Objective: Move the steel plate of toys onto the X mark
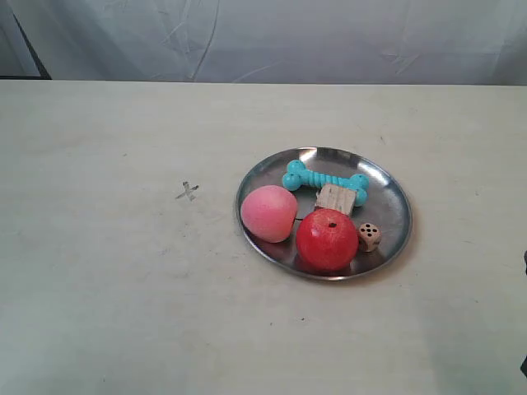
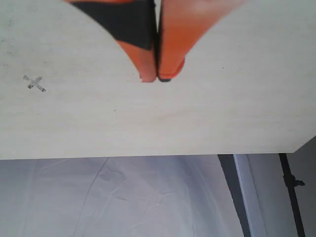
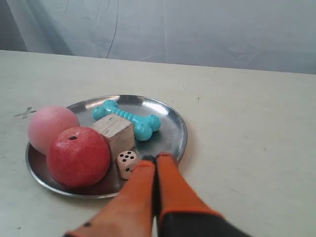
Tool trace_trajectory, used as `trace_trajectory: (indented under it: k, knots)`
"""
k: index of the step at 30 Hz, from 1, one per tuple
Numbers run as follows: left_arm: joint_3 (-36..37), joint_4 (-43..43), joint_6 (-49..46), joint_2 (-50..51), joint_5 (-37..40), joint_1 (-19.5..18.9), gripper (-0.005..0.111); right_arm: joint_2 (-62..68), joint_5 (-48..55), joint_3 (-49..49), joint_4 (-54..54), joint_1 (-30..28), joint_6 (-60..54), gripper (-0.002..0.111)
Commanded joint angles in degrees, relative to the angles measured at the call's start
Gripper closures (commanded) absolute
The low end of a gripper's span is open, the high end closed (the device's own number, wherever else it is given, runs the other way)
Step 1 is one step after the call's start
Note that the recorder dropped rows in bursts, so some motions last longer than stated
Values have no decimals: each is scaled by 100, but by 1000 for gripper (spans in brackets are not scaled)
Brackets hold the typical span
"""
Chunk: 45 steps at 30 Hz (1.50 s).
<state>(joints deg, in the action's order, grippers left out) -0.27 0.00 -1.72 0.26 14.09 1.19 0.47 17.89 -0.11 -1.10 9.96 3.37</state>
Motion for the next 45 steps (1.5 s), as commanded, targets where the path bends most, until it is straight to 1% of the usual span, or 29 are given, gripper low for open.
trace_trajectory:
  k: [1, 2, 4, 8, 9, 12, 14, 15, 17, 18, 19, 20, 21, 23, 25, 28, 30, 31, 32, 34, 35, 36, 37, 39, 41, 42, 43, 44, 45]
  knots:
    - [27, 406, 10, -26, -344, 6, 107, -47, -46, 11, -24, -17, -15, 108]
    - [27, 409, 10, -26, -504, 6, 107, -47, -46, 11, -24, -17, -15, 108]
    - [27, 141, 39, -26, -991, 6, 107, -47, -46, 11, -24, -17, -15, 108]
    - [27, -1035, 67, -26, -1900, 6, 107, -47, -46, 11, -24, -17, -15, 108]
    - [27, -1213, 67, -26, -2097, 6, 107, -47, -46, 11, -24, -17, -15, 108]
    - [27, -1240, 67, -26, -3097, 6, 107, -47, -46, 11, -24, -17, -15, 108]
    - [27, -1252, 67, -26, -3474, 6, 107, -47, -46, 11, -24, -17, -15, 108]
    - [27, -1313, 67, -26, -3524, 6, 107, -47, -46, 11, -24, -17, -15, 108]
    - [27, -1685, 209, -26, -3630, 6, 107, -47, -46, 11, -24, -17, -15, 108]
    - [27, -1986, 538, -26, -3748, 6, 107, -47, -180, 11, -175, -17, -15, 108]
    - [27, -2228, 909, -26, -3837, 6, 107, -47, -564, 11, 3, -17, -15, 108]
    - [27, -2440, 1115, -26, -3837, 6, 107, -47, -997, 11, 581, -17, 63, 108]
    - [27, -2759, 1283, -26, -3785, 6, 107, -47, -1512, 11, 1386, -17, 236, 108]
    - [27, -3140, 1356, -26, -3810, 6, 107, -47, -2221, 11, 2703, -17, 283, 108]
    - [27, -3152, 1345, -26, -3811, 6, 107, -47, -2879, 11, 3486, -17, 283, 108]
    - [-87, -3152, 1335, -26, -3716, 6, 107, -47, -3459, 11, 3946, -17, 283, 108]
    - [-318, -3152, 1335, 44, -3543, 6, 107, -47, -3990, 11, 4143, -17, 255, 109]
    - [-473, -3179, 1335, 211, -3440, 6, 107, -47, -4079, 11, 4325, -17, 134, 109]
    - [-661, -3298, 1335, 444, -3326, 6, 107, 21, -4022, -115, 4478, -17, -98, 109]
    - [-1082, -3396, 1335, 1038, -3066, 6, 107, 477, -3700, -650, 4921, -17, -1076, 109]
    - [-1356, -3255, 1320, 1449, -2900, 6, 107, 754, -3624, -898, 5207, -17, -1629, 109]
    - [-1663, -2926, 1320, 1904, -2652, 6, 107, 1163, -3584, -1253, 5653, -17, -2386, 109]
    - [-1933, -2582, 1320, 2295, -2315, 6, 107, 1641, -3604, -1637, 6224, -17, -3276, 109]
    - [-2698, -1817, 1337, 3336, -1564, 6, 107, 2613, -3641, -2394, 7489, -17, -5501, 109]
    - [-3506, -1146, 1325, 4300, -886, 6, 107, 3764, -3825, -3271, 9191, -17, -7975, 109]
    - [-3911, -843, 1316, 4825, -531, 6, 107, 4333, -3985, -3625, 10105, -17, -8952, 109]
    - [-4217, -622, 1302, 5327, -272, 6, 107, 4890, -4294, -4016, 10105, -17, -9767, 109]
    - [-4565, -461, 1186, 5801, 1, 6, 107, 5401, -4504, -4326, 10105, -17, -10029, 109]
    - [-4889, -424, 936, 6230, 235, 6, 107, 5800, -4652, -4611, 10105, -17, -10041, 109]
